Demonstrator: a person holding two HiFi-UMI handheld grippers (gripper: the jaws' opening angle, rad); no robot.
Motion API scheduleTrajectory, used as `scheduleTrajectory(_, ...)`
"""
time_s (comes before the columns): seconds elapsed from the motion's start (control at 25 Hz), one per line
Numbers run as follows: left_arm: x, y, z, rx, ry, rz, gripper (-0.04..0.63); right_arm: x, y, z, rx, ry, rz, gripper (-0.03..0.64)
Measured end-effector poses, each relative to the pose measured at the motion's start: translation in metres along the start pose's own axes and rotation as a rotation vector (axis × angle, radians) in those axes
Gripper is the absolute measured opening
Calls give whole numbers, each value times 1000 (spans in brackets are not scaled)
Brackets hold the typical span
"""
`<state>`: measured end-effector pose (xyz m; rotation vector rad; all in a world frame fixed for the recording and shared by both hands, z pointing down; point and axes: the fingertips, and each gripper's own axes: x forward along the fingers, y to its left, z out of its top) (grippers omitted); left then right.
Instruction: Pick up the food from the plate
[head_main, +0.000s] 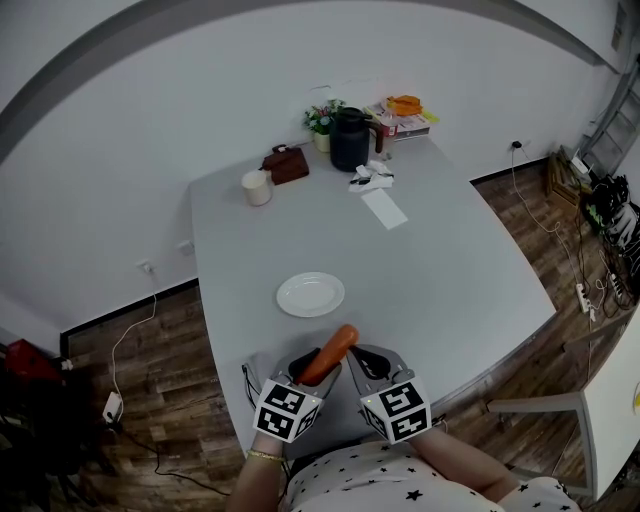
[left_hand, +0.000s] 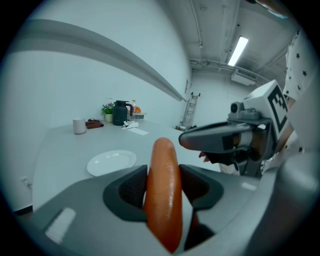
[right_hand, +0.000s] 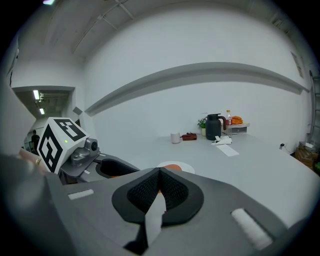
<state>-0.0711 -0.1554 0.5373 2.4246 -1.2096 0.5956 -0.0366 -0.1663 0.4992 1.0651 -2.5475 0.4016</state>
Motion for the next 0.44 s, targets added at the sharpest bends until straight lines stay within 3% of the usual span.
scheduleTrajectory(0.44,0,-1,0,-10,-7,-5,202,-3,0,-1,-4,2,-14,-6)
